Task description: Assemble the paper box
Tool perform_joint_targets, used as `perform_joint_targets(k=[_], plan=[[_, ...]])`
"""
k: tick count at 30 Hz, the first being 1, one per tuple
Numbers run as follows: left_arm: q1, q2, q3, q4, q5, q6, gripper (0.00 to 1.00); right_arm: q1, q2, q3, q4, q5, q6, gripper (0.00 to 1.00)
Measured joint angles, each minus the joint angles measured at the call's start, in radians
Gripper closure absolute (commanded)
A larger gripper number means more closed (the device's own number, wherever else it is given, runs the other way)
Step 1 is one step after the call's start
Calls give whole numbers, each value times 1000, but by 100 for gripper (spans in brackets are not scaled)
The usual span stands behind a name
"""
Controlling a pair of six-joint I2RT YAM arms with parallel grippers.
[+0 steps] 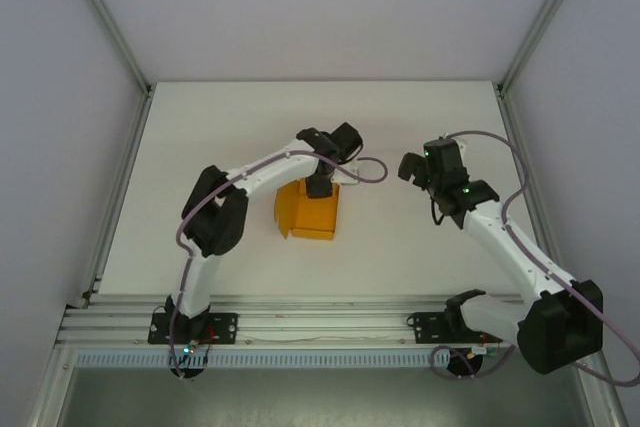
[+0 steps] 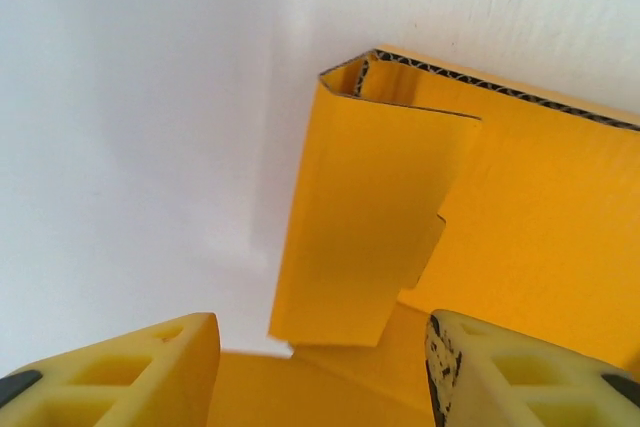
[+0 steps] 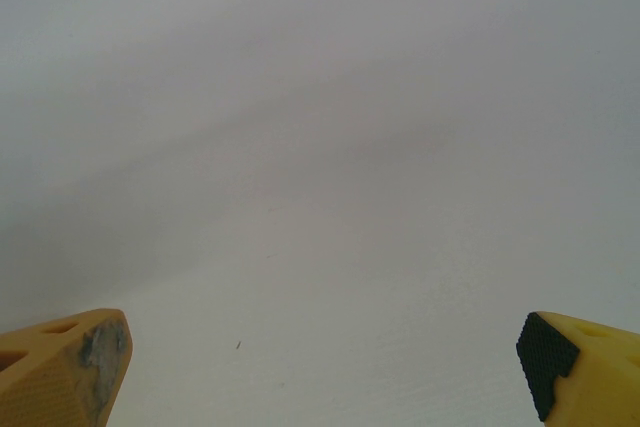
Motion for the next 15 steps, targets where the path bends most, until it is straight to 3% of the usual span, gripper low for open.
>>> perform_joint_targets(k=[2, 3, 4, 9, 11, 15], plan=[[1, -40, -5, 7, 24, 4, 40, 0, -18, 0, 7, -19, -27, 0], [3, -61, -11, 14, 37, 6, 12, 0, -27, 0, 14, -30, -45, 1], [6, -83, -18, 23, 54, 3, 0, -1, -35, 0, 24, -40, -63, 3], [58, -232, -91, 160, 107, -117, 0, -7, 14, 21, 82, -189, -166, 17], [97, -324, -145, 250, 97, -230, 0, -9, 113, 84, 90, -297, -215, 23], [187, -522, -278, 397, 72, -524, 0, 3, 383, 293, 77, -496, -333, 25]])
